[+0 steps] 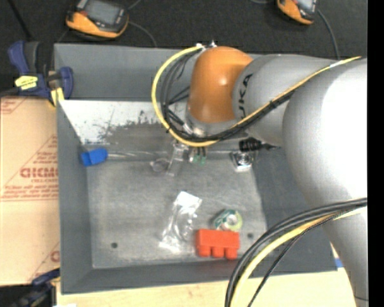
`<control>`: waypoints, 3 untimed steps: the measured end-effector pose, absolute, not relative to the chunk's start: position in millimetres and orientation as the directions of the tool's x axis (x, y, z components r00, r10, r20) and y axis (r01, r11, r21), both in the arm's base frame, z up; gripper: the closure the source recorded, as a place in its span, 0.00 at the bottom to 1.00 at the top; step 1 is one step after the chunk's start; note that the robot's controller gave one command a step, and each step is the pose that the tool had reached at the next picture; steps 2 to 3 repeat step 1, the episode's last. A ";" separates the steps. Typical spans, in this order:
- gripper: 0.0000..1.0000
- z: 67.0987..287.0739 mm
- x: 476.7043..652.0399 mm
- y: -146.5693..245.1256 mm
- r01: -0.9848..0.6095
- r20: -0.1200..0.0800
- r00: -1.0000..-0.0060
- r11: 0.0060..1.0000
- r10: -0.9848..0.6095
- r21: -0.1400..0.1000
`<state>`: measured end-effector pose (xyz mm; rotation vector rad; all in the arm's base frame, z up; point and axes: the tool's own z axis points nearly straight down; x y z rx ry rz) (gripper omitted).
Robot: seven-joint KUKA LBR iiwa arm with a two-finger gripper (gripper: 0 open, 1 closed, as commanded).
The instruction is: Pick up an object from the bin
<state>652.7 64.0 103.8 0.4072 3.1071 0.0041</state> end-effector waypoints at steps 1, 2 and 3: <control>1.00 167.2 655.6 63.0 0.259 -0.011 -0.966 0.966 0.259 0.004; 1.00 167.2 655.6 63.0 0.259 -0.011 -0.966 0.966 0.259 0.004; 1.00 167.2 655.6 63.0 0.259 -0.011 -0.966 0.966 0.259 0.004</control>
Offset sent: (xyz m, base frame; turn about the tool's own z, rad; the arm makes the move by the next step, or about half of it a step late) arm 0.0001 -0.0002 0.0576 0.0000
